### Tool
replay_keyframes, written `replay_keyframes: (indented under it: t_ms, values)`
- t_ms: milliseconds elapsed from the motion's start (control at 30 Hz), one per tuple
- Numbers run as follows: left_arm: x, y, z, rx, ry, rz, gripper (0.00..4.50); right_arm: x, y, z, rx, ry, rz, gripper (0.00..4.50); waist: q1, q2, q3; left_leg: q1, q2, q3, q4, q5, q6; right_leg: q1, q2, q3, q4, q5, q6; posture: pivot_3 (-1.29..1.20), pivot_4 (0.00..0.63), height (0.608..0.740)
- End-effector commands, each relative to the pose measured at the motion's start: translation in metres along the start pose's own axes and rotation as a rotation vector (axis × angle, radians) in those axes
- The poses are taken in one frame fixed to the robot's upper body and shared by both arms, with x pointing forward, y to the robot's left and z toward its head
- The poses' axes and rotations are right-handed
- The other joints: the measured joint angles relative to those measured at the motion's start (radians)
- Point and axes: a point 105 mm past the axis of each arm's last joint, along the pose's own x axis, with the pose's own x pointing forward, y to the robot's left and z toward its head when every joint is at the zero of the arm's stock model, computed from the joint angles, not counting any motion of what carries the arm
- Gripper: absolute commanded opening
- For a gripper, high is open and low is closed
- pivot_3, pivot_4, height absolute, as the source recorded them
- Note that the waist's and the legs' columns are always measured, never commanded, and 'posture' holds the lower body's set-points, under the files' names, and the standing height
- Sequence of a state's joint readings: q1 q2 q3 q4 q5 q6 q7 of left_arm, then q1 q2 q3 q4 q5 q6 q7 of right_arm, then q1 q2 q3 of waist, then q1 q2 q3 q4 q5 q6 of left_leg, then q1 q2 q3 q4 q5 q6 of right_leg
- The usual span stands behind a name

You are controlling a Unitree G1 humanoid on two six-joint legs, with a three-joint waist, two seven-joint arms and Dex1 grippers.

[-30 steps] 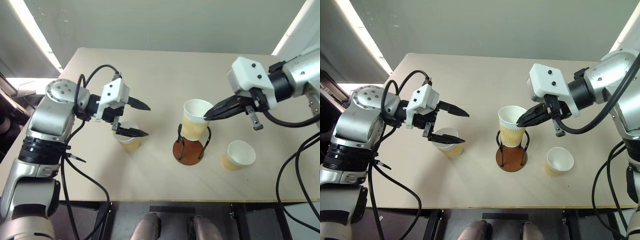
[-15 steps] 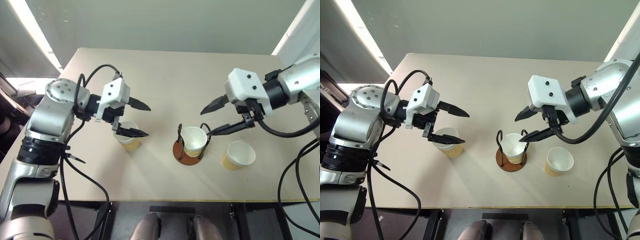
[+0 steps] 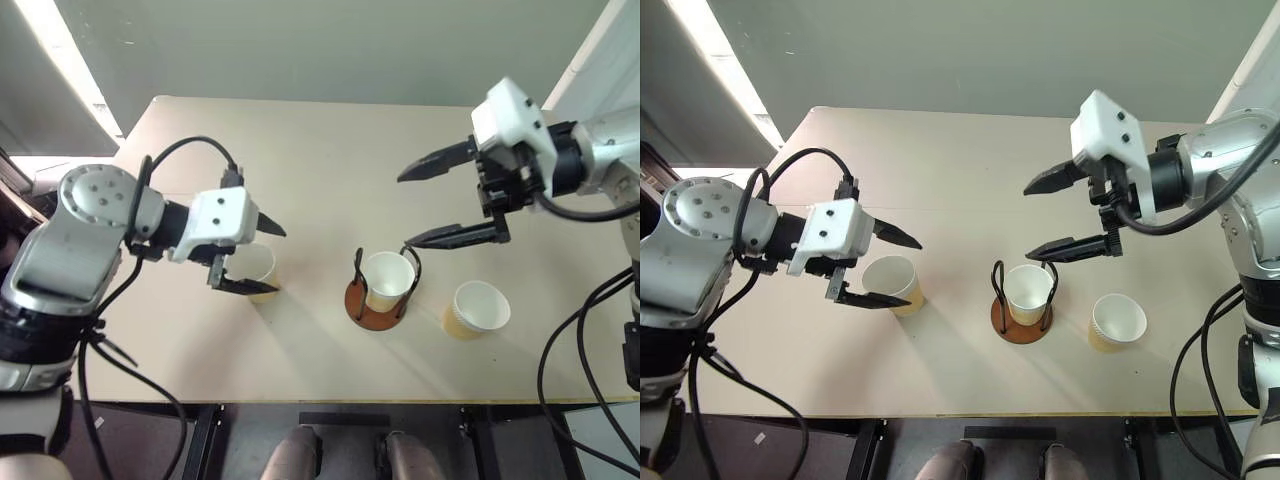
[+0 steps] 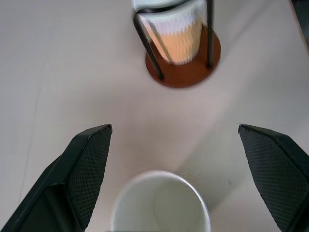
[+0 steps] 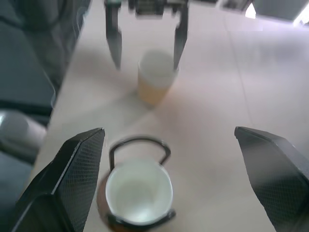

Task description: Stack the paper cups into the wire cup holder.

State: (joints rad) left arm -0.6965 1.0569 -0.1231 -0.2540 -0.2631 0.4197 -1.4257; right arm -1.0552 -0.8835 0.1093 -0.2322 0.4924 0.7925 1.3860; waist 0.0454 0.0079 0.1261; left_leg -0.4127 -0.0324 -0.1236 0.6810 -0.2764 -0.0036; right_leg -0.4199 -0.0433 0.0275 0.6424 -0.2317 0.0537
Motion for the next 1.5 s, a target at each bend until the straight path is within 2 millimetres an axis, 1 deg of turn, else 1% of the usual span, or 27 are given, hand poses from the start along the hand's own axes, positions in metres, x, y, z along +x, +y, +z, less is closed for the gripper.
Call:
replay_keyframes:
  t_ms: [33, 100, 200, 333, 533, 733, 967, 1033, 1100, 1233, 1400, 1433, 1500]
  values:
    - [-0.007, -0.001, 0.004, 0.04, 0.056, 0.057, 4.5, -0.011, 0.001, 0.006, -0.007, -0.049, -0.025, 4.47, 0.0, 0.0, 0.0, 0.0, 0.0, 0.0, 0.0, 0.0, 0.0, 0.0, 0.0, 0.0, 0.0, 0.0, 0.0, 0.0, 0.15, 0.74]
    - [-0.007, -0.003, 0.001, 0.046, 0.095, 0.064, 4.5, -0.011, 0.002, 0.003, 0.007, -0.046, -0.021, 4.47, 0.0, 0.0, 0.0, 0.0, 0.0, 0.0, 0.0, 0.0, 0.0, 0.0, 0.0, 0.0, 0.0, 0.0, 0.0, 0.0, 0.15, 0.74]
    - [-0.008, 0.0, -0.016, 0.038, 0.196, 0.088, 4.5, -0.011, 0.004, 0.0, 0.032, -0.048, -0.008, 4.47, -0.001, 0.0, 0.0, 0.001, 0.0, 0.0, 0.0, 0.0, 0.0, 0.0, 0.0, 0.0, 0.0, 0.0, 0.0, 0.0, 0.15, 0.74]
    - [-0.009, -0.001, -0.034, 0.033, 0.275, 0.093, 4.5, -0.012, 0.008, -0.001, 0.046, -0.05, 0.006, 4.47, -0.002, 0.0, 0.0, 0.001, 0.0, 0.0, 0.0, 0.0, 0.0, 0.0, 0.0, 0.0, 0.001, -0.001, -0.001, 0.0, 0.15, 0.74]
    - [-0.005, -0.004, -0.044, 0.025, 0.293, 0.07, 4.5, -0.015, 0.012, -0.003, 0.057, -0.046, 0.015, 4.47, -0.001, 0.0, 0.0, 0.001, 0.0, 0.0, 0.0, 0.0, 0.0, 0.0, 0.0, 0.0, 0.001, -0.001, -0.001, 0.0, 0.15, 0.74]
    - [0.006, -0.008, -0.048, 0.029, 0.282, 0.021, 4.5, -0.016, 0.013, -0.005, 0.058, -0.041, 0.004, 4.47, -0.001, 0.0, 0.0, 0.001, 0.0, 0.0, 0.0, 0.0, 0.0, 0.0, 0.0, 0.0, 0.002, -0.001, -0.001, 0.0, 0.15, 0.74]
    - [0.018, -0.015, -0.063, 0.027, 0.297, -0.043, 4.5, -0.018, 0.016, -0.006, 0.038, -0.059, -0.011, 4.47, -0.001, 0.0, 0.0, 0.001, 0.0, 0.0, -0.001, 0.0, -0.001, 0.0, 0.0, 0.0, 0.002, -0.001, -0.001, 0.0, 0.15, 0.74]
    - [0.021, -0.017, -0.066, 0.037, 0.296, -0.062, 4.12, -0.019, 0.019, -0.006, 0.026, -0.074, -0.009, 4.5, -0.001, 0.0, 0.0, 0.001, 0.0, 0.0, 0.0, 0.0, -0.001, 0.0, 0.0, 0.0, 0.002, -0.001, -0.001, 0.0, 0.15, 0.74]
    - [0.023, -0.019, -0.066, 0.047, 0.286, -0.08, 3.54, -0.02, 0.02, -0.005, 0.016, -0.088, -0.012, 4.5, -0.001, 0.0, 0.0, 0.001, 0.0, 0.0, 0.0, 0.0, 0.0, 0.0, 0.0, 0.0, 0.002, -0.001, -0.001, 0.0, 0.15, 0.74]
    - [0.025, -0.016, -0.061, 0.068, 0.253, -0.095, 2.03, -0.023, 0.023, -0.008, 0.001, -0.098, -0.015, 4.5, -0.001, 0.0, 0.0, 0.001, 0.0, 0.0, 0.0, 0.0, 0.0, 0.0, 0.0, 0.0, 0.002, -0.001, -0.001, 0.0, 0.15, 0.74]
    - [0.021, -0.006, -0.044, 0.078, 0.177, -0.102, 0.2, -0.03, 0.022, -0.018, -0.028, -0.1, -0.042, 4.5, 0.0, 0.0, 0.0, 0.0, 0.0, 0.0, 0.0, 0.0, 0.0, 0.0, 0.0, 0.0, 0.002, -0.001, -0.001, 0.0, 0.15, 0.74]
    - [0.02, -0.004, -0.042, 0.08, 0.17, -0.103, 0.02, -0.031, 0.021, -0.021, -0.027, -0.105, -0.052, 4.5, -0.001, 0.0, 0.0, 0.0, 0.0, 0.0, 0.0, 0.0, 0.0, 0.0, 0.0, 0.0, 0.002, -0.001, -0.001, 0.0, 0.15, 0.74]
    - [0.018, -0.001, -0.038, 0.076, 0.149, -0.104, 0.02, -0.033, 0.02, -0.026, -0.027, -0.115, -0.068, 4.5, -0.001, 0.0, 0.0, 0.001, 0.0, 0.0, 0.0, 0.0, 0.0, 0.0, 0.0, 0.0, 0.002, -0.001, -0.001, 0.0, 0.15, 0.74]
